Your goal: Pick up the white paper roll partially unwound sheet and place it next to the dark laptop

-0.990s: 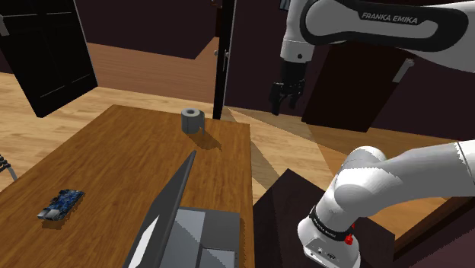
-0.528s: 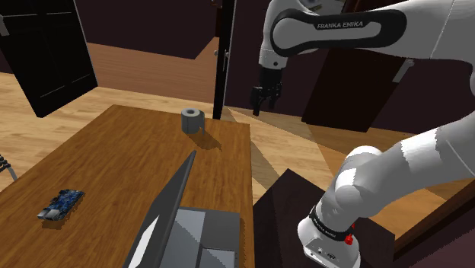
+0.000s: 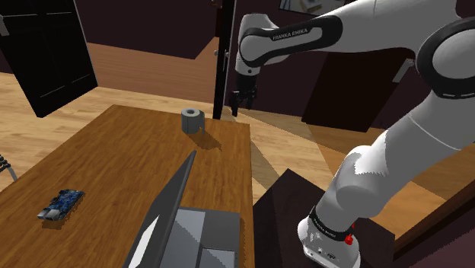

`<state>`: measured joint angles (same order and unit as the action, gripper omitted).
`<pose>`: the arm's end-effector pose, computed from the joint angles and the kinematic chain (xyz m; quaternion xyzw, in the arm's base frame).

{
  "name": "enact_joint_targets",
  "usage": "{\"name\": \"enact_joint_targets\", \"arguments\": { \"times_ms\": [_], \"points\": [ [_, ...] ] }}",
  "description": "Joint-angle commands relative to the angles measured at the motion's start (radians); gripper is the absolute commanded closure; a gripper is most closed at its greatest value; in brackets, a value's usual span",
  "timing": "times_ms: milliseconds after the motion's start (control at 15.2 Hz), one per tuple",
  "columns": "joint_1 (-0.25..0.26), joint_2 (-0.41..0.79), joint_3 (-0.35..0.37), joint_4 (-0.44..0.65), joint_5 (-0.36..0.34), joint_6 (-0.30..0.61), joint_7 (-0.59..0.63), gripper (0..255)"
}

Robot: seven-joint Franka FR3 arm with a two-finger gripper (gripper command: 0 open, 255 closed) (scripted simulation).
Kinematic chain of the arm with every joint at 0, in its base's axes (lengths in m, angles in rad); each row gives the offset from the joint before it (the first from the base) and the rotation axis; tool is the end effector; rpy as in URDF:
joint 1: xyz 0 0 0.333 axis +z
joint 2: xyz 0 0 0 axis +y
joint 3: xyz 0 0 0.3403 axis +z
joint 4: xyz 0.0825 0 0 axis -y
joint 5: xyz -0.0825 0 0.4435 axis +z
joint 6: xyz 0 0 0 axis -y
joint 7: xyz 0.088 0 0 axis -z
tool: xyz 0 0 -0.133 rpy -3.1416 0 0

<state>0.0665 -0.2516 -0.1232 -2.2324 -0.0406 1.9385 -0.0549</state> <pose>0.5162 -0.0345 0.4444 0.9997 0.0091 -0.0221 0.0023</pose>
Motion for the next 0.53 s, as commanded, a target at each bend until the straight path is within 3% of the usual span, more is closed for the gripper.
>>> {"name": "enact_joint_targets", "arguments": {
  "times_ms": [0, 462],
  "points": [
    [0.007, 0.069, -0.001, 0.04, 0.007, 0.038, -0.022, 0],
    [0.019, 0.327, 0.001, 0.233, 0.039, 0.13, -0.103, 0]
  ]
}}
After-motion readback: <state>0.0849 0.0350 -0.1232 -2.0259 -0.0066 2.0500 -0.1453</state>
